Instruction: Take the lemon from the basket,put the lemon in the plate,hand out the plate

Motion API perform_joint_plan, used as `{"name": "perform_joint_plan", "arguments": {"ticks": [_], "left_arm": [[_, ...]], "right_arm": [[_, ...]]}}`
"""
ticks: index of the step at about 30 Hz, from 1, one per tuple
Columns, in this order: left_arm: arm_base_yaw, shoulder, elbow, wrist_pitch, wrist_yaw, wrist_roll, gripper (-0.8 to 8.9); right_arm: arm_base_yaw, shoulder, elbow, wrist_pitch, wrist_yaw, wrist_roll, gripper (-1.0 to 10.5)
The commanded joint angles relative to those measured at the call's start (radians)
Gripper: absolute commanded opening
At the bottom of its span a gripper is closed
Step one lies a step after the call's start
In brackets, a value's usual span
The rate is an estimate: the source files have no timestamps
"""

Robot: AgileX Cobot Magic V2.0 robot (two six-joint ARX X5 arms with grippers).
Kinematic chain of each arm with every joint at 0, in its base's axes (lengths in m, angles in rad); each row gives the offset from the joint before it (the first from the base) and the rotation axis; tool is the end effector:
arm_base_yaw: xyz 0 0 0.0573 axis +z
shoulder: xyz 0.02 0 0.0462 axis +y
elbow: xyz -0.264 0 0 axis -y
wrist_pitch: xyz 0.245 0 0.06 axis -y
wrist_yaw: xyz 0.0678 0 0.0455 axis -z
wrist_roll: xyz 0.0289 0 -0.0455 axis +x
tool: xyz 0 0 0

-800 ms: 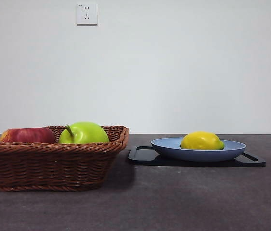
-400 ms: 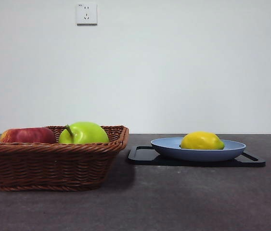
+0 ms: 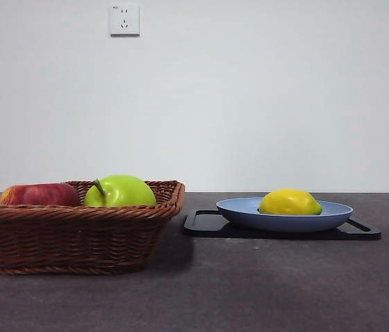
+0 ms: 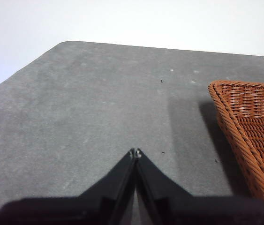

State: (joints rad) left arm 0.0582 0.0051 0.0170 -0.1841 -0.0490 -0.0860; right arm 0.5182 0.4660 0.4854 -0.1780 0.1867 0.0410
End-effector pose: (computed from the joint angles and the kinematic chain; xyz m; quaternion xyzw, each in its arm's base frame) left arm 0.0953 0.0070 0.1512 -0.0432 0.0836 0.0570 0.9939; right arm 0.1094 0.0562 0.2717 -0.0072 0.0777 0.1629 0.9835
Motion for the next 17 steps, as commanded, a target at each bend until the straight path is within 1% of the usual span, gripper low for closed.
{"name": "perform_joint_plan", "arguments": {"ticks": [1, 3, 5, 7, 8, 12, 17], "left_arm": [[0.003, -0.002, -0.01, 0.011, 0.002, 0.007, 0.08], [0.003, -0.002, -0.01, 0.011, 0.002, 0.007, 0.08], [0.003, -0.002, -0.01, 0.011, 0.002, 0.007, 0.08], [0.003, -0.002, -0.01, 0.013, 0.001, 0.007, 0.08], [0.003, -0.002, -0.01, 0.013, 0.001, 0.007, 0.08], [0.003, -0.002, -0.01, 0.019, 0.002, 0.007, 0.08], [0.003, -0.002, -0.01, 0.02, 0.001, 0.007, 0.08]], "right_arm": [[0.006, 0.0, 0.007, 0.017, 0.011, -0.049, 0.0], [0.005, -0.016, 0.001, -0.006, 0.016, -0.085, 0.0], [-0.022, -0.07, -0.016, -0.04, 0.057, -0.096, 0.0], [-0.078, -0.123, -0.06, -0.026, 0.041, -0.098, 0.0], [-0.108, -0.145, -0.08, -0.023, 0.017, -0.095, 0.0], [-0.264, -0.237, -0.192, 0.004, -0.136, -0.09, 0.0], [-0.396, -0.338, -0.328, 0.051, -0.249, -0.078, 0.0]]}}
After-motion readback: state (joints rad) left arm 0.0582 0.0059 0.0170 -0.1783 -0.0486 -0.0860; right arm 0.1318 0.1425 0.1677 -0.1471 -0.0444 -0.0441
